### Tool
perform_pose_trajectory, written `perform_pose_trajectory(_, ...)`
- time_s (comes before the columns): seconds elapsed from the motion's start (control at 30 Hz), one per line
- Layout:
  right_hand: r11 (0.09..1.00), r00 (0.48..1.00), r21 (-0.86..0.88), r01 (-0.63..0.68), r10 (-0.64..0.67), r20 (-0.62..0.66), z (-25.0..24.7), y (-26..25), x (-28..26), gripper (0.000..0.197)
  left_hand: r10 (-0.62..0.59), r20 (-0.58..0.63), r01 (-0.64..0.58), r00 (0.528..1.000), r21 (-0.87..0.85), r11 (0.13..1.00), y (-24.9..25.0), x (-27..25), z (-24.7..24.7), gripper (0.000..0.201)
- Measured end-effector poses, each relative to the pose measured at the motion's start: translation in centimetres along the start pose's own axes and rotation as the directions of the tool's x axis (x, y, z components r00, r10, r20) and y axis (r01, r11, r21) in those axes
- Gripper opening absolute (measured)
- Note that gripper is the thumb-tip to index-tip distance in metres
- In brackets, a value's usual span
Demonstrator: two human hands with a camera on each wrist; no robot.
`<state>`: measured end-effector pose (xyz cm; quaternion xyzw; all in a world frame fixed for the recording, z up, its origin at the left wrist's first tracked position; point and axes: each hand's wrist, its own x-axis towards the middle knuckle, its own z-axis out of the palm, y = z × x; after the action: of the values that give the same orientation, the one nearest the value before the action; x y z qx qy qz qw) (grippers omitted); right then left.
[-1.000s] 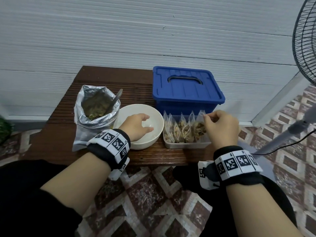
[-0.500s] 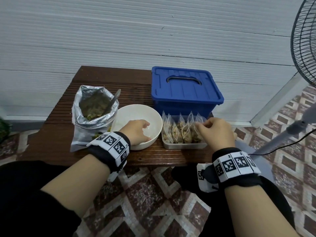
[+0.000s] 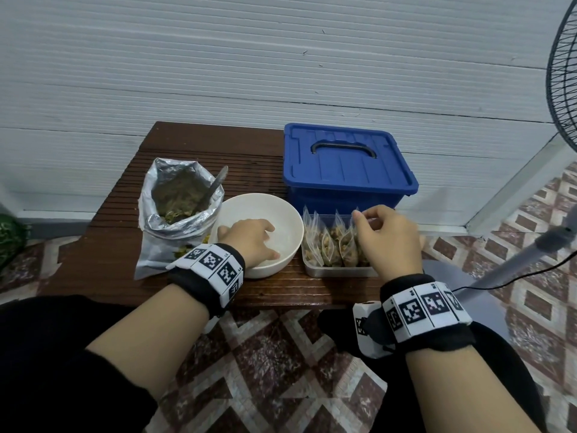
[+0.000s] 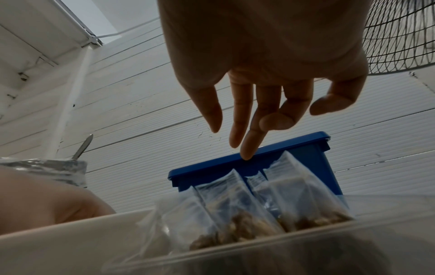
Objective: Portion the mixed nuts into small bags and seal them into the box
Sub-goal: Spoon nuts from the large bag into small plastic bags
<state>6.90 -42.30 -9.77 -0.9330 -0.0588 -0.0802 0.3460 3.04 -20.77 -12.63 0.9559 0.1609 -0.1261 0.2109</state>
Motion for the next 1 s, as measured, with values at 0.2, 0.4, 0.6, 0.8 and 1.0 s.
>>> perform_pose_trajectory(0.2, 1.000, 1.000, 0.022, 0.021, -0.021, -0.005, 0.5, -0.3, 0.0, 0.019, -0.007, -0.138, -0.025, 0.990, -0.226, 0.974, -0.1, 0.2, 0.1, 0.012)
perform_pose_trajectory(0.4, 0.998, 0.997, -0.002, 0.057, -0.057, 0.046, 0.7, -0.9, -0.1, 0.017, 0.008, -0.232, -0.089, 0.973, -0.342, 0.935, -0.1, 0.1, -0.4, 0.011)
perform_pose_trajectory(0.6, 0.993, 0.994, -0.067, 0.096, -0.091, 0.065, 1.1, -1.9, -0.5, 0.017, 0.045, -0.287, -0.165, 0.957, -0.410, 0.897, -0.3, 0.2, -0.8, 0.014)
perform_pose_trajectory(0.8, 0.989, 0.987, -0.060, 0.132, -0.126, 0.096, 1.3, -2.2, -0.5, 0.020, 0.052, -0.427, -0.253, 0.903, -0.428, 0.868, -0.3, 0.2, -1.2, 0.006)
perform_pose_trajectory(1.0, 0.962, 0.961, -0.123, 0.242, -0.221, 0.163, 1.4, -3.1, -1.2, 0.037, 0.218, -0.475, -0.392, 0.852, -0.305, 0.868, 0.2, 0.0, -1.0, 0.002)
